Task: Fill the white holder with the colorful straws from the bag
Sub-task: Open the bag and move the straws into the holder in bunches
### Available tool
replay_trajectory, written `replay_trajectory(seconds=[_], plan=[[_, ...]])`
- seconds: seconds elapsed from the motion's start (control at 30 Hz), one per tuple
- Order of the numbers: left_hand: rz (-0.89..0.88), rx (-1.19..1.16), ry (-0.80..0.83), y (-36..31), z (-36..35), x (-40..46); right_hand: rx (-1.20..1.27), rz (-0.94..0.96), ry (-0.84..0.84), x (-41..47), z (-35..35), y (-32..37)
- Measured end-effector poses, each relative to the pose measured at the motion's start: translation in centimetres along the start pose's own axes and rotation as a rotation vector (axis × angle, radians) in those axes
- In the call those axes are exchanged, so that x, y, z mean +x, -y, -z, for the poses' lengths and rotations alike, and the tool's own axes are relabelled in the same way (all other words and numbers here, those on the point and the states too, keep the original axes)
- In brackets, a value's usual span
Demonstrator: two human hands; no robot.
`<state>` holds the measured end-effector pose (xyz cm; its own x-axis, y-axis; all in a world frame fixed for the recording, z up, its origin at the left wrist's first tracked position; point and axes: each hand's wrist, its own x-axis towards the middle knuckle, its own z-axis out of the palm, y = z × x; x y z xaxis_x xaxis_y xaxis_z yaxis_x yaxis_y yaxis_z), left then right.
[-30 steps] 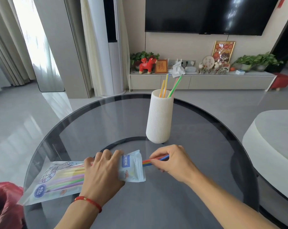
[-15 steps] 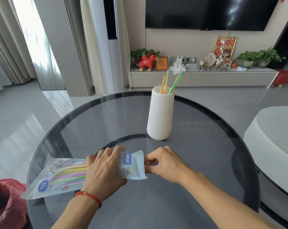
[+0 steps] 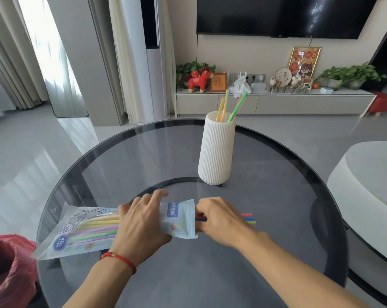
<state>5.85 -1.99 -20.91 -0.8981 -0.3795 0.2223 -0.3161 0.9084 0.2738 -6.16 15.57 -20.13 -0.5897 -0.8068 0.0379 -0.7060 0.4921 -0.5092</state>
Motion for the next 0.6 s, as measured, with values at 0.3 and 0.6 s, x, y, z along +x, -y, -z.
replay_trajectory(seconds=[0.3, 0.6], plan=[[0.008, 0.132, 0.093, 0.9, 1.0, -0.1, -0.001, -0.12, -0.023, -2.1, 4.5, -4.2], [0.07, 0.091, 0.007, 0.5, 1.7, 0.1, 0.087, -0.085, -0.432, -3.5, 6.1, -2.7]])
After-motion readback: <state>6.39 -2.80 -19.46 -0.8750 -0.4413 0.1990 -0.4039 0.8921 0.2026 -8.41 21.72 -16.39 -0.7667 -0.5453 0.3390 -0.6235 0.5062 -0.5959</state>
